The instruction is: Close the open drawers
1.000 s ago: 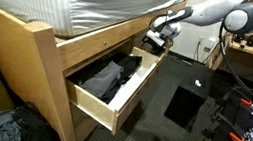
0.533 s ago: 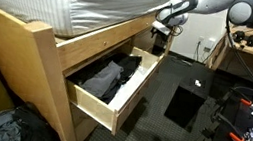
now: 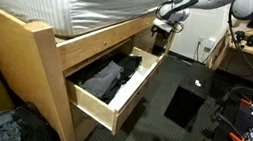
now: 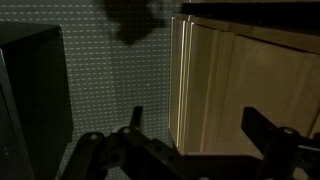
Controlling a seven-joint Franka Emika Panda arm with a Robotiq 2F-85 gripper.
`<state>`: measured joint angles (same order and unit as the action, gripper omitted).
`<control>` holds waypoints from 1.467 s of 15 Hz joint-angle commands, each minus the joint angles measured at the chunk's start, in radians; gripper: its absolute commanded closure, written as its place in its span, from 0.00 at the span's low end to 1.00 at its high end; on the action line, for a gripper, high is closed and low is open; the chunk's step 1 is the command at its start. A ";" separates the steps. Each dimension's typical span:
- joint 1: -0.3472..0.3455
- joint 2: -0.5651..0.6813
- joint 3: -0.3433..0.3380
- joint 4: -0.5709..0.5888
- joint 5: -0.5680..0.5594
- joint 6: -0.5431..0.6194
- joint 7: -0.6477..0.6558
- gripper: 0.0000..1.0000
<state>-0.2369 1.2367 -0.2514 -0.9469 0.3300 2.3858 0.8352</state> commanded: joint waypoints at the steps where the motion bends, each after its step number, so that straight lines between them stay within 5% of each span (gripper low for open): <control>1: 0.037 -0.126 -0.008 -0.210 -0.025 0.113 -0.124 0.00; 10: 0.052 -0.355 -0.004 -0.556 -0.055 0.173 -0.489 0.00; 19: 0.037 -0.651 0.052 -0.949 -0.032 0.308 -0.554 0.00; 20: 0.032 -0.550 0.033 -0.801 -0.065 0.229 -0.530 0.00; 22: 0.035 -0.601 0.045 -0.875 -0.059 0.274 -0.531 0.00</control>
<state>-0.1917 0.6351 -0.2160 -1.8252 0.2832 2.6614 0.2959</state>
